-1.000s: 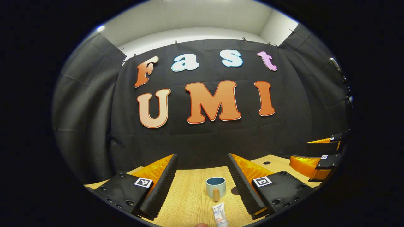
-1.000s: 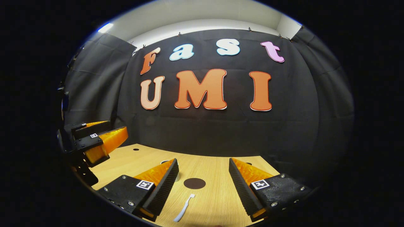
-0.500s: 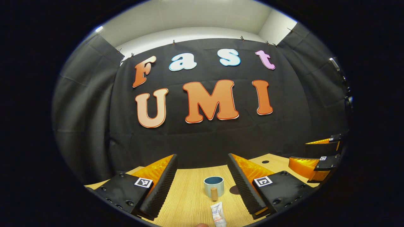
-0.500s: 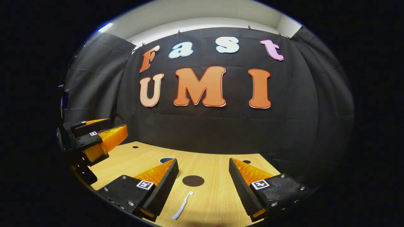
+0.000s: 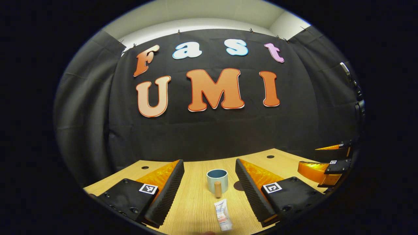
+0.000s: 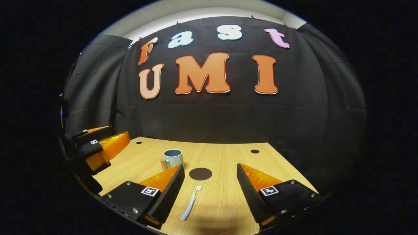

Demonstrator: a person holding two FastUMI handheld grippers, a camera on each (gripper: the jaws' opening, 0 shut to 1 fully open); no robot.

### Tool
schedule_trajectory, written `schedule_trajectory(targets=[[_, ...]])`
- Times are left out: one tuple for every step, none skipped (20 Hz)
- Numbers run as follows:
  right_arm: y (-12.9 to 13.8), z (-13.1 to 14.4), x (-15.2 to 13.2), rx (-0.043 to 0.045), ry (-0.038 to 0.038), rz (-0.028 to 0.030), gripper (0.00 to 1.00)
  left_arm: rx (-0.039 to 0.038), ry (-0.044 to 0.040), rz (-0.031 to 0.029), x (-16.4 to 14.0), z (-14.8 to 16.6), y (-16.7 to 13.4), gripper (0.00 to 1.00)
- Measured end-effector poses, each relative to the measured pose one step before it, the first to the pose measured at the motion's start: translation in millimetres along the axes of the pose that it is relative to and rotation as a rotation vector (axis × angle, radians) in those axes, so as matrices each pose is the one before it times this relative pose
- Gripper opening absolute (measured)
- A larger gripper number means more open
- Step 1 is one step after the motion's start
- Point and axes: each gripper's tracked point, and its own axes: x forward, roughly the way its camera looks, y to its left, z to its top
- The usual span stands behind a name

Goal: Put the toothbrush and toothpaste on the desktop into the cup, then pick up the cup and place it on the coaster on the desktop.

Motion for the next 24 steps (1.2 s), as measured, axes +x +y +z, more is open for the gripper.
schedule_trajectory(targets=[[2.63, -5.8, 0.66, -0.0015, 0.02265, 0.00546, 0.96, 0.00631, 0.01574, -0.00485, -0.19, -4.96, -0.47, 1.0], [1.08, -5.56, 0.07, -0.00076, 0.02245, -0.00031, 0.96, 0.00764, 0.01306, -0.0022, -0.38, -4.08, -1.08, 1.0], [0.2, -3.44, 0.22, -0.00291, 0.01766, 0.00243, 0.96, 0.00548, 0.01223, -0.00367, -0.28, -4.01, -0.24, 1.0], [0.37, -2.51, 0.2, -0.00287, 0.01696, 0.00204, 0.96, 0.00117, 0.01686, -0.00554, 0.09, -7.0, -1.32, 1.0], [0.75, -4.5, -0.95, -0.00002, 0.01691, 0.00347, 0.96, -0.00359, 0.01967, -0.00494, 0.78, -5.32, -1.08, 1.0], [1.13, -2.35, -0.5, 0.00297, 0.01439, 0.00841, 0.96, -0.00809, 0.02136, -0.0024, 2.41, -8.25, -0.69, 1.0], [0.52, -3.25, 1.44, 0.00522, 0.01685, 0.00881, 0.96, -0.01095, 0.02531, -0.00248, 2.01, -6.78, 0.23, 1.0], [1.89, -3.42, 1.68, 0.00478, 0.01695, 0.0139, 0.96, -0.01228, 0.02426, -0.00445, 1.35, -7.05, -0.17, 1.0], [3.41, -4.95, 2.03, 0.0036, 0.02477, 0.01792, 0.96, -0.01096, 0.02297, -0.00865, 1.74, -7.03, -0.62, 1.0], [1.19, -5.92, 2.93, 0.00861, 0.02738, 0.00759, 0.95, -0.01286, 0.0208, -0.01734, 2.57, -8.48, -2.87, 1.0], [-0.32, -4.23, 0.23, 0.01428, 0.01537, 0.00882, 0.95, -0.0147, 0.02981, -0.01301, 3.56, -8.26, -2.76, 1.0], [-0.55, -4.56, 2.24, 0.01548, 0.01708, 0.00523, 0.95, -0.00947, 0.03025, -0.00829, 3.73, -9.58, -1.05, 1.0], [0.74, -3.02, 0.18, 0.01178, 0.01728, 0.00267, 0.95, -0.00305, 0.02675, -0.00381, 3.83, -7.24, 0.23, 1.0], [-1.04, -4.78, 3.3, 0.00796, 0.0171, -0.00464, 0.95, 0.00408, 0.02684, 0.00089, 5.28, -9.11, 1.41, 1.0], [-2.32, -7.13, 4.55, 0.00456, 0.01641, -0.00633, 0.94, 0.01038, 0.02353, 0.00179, 4.0, -6.67, 0.4, 1.0], [-2.68, -5.22, 2.99, 0.00307, 0.01432, -0.00488, 0.94, 0.01037, 0.02282, 0.00502, 5.3, -6.24, 0.47, 1.0], [-1.58, -4.52, 2.2, 0.00221, 0.01185, -0.00282, 0.95, 0.00815, 0.02275, 0.00232, 4.64, -7.49, -0.53, 1.0], [-0.91, -2.59, 3.17, 0.00161, 0.01219, -0.00139, 0.94, 0.00629, 0.02381, 0.00148, 4.43, -6.01, -0.35, 1.0], [-1.19, -3.1, 3.04, 0.001, 0.01308, -0.00209, 0.94, 0.00467, 0.02563, -0.00039, 5.55, -8.49, -1.25, 1.0], [-0.54, -3.39, 3.59, -0.00078, 0.01426, -0.00144, 0.94, 0.00319, 0.02751, -0.00307, 5.85, -6.53, -1.25, 1.0], [-0.44, -3.11, 4.46, -0.00145, 0.01388, -0.00321, 0.94, 0.00051, 0.0262, -0.00337, 5.27, -4.68, -0.74, 1.0], [-0.04, -1.71, 3.5, -0.00352, 0.01075, 0.00067, 0.94, -0.001, 0.02687, -0.00319, 7.41, -4.91, -0.69, 0.99], [0.34, -1.46, 3.03, -0.00389, 0.00929, 0.00058, 0.94, -0.0019, 0.02594, -0.00198, 5.37, -2.86, 0.08, 1.0], [0.59, -0.69, 2.84, -0.00236, 0.00732, 0.00336, 0.94, -0.00148, 0.02532, -0.00322, 5.37, -2.1, -0.12, 1.0]])
